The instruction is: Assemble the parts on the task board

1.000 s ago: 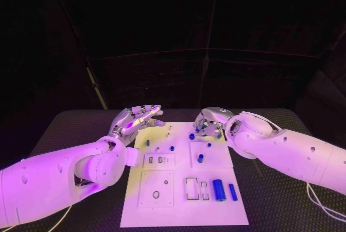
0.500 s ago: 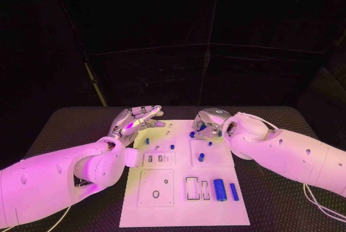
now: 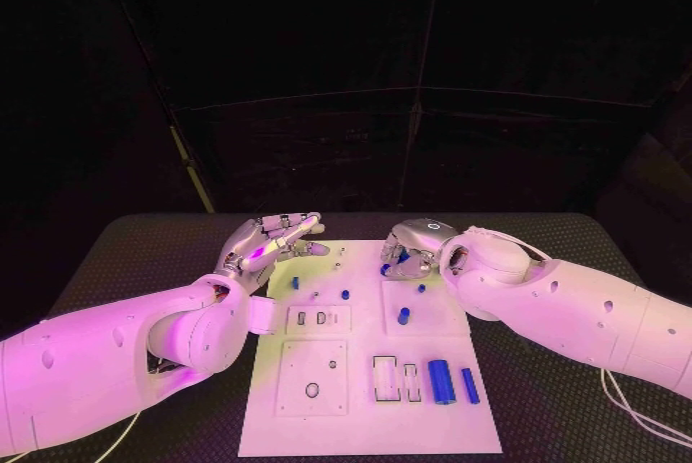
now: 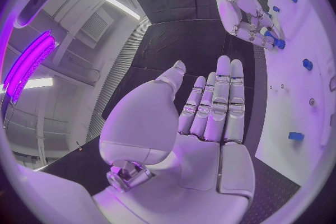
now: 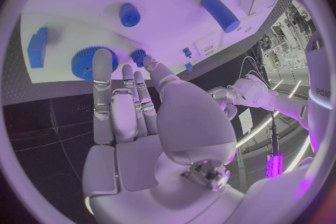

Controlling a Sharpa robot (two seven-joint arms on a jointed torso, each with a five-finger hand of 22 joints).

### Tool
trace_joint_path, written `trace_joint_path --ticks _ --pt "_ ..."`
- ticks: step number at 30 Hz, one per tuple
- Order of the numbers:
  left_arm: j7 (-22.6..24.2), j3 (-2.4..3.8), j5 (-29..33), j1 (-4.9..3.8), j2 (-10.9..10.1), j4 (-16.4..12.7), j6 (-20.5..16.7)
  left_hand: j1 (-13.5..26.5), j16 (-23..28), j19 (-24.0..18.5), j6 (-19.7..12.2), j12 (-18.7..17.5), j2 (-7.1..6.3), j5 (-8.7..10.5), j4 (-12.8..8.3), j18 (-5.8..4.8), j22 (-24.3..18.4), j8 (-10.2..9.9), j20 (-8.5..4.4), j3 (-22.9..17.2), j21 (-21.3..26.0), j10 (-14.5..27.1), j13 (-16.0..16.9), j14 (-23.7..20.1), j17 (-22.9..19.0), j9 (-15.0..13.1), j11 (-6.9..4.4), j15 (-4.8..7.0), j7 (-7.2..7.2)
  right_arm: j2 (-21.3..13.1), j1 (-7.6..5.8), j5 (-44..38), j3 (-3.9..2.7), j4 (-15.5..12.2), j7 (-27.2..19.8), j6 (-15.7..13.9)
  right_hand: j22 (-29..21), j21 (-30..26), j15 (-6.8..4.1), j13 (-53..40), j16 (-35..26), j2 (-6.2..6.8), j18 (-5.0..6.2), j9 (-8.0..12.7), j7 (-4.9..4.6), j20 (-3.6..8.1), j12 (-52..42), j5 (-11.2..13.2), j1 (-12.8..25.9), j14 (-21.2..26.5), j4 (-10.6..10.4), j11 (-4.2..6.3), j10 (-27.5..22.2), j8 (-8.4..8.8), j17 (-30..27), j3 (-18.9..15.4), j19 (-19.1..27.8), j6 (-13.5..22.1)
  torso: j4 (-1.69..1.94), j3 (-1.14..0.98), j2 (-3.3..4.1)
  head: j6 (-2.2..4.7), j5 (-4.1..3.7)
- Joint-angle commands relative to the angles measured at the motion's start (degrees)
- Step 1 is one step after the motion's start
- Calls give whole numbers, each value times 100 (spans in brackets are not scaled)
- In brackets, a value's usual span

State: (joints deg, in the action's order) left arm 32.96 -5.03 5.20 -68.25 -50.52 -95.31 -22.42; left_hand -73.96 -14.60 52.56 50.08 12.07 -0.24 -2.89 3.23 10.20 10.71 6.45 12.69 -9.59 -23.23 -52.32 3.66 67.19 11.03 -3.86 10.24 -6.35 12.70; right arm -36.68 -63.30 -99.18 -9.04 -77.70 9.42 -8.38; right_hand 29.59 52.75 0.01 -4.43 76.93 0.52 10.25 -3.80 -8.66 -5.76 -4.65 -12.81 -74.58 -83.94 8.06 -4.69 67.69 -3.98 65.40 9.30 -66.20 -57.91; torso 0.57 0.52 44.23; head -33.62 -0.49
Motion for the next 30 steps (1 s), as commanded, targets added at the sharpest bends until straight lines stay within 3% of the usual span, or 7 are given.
trace_joint_path --ticks 1,17,23,30 --pt "20 5 -38 -11 2 1 114 7 19 35 30 -29 42 -26 -34 27 5 -37 -14 -2 -23 -26 -6 -6 5 9 0 0 103 34 -15 -61 -2 28 -9 111 13 29 -20 -10 41 12 3 1 8 6 -32 -4 -37 -230 0 6 64 20 11 57 45 35 7 -2 15 -4 -11" --pt "22 5 -38 -22 -2 12 123 8 23 37 26 -39 46 -27 -37 25 5 -45 -14 -4 -26 -21 -7 -5 9 10 4 -2 107 201 -15 -73 0 186 -11 266 99 139 -41 -27 98 3 -2 -8 14 25 -53 41 -92 -222 -15 32 191 -4 65 260 86 -20 1 -8 34 -45 10" --pt "20 5 -38 -26 -2 18 122 8 23 37 26 -39 46 -27 -37 25 5 -45 -14 -4 -26 -21 -7 -5 9 10 4 -2 107 232 -15 -94 0 214 -11 275 195 245 -28 -32 153 -33 -15 -21 -47 25 -45 138 -189 -228 11 7 246 -52 131 503 95 -180 -1 -11 40 -53 15" --pt "20 5 -38 -30 -2 20 119 6 27 39 20 -50 49 -27 -43 24 6 -52 -14 -7 -29 -14 -8 -4 13 11 7 -4 112 220 -15 -99 0 153 -88 -90 314 380 -51 -56 212 -76 -17 -31 -11 35 -70 198 -314 -232 65 39 378 -106 201 858 115 -395 2 -13 42 -61 18"
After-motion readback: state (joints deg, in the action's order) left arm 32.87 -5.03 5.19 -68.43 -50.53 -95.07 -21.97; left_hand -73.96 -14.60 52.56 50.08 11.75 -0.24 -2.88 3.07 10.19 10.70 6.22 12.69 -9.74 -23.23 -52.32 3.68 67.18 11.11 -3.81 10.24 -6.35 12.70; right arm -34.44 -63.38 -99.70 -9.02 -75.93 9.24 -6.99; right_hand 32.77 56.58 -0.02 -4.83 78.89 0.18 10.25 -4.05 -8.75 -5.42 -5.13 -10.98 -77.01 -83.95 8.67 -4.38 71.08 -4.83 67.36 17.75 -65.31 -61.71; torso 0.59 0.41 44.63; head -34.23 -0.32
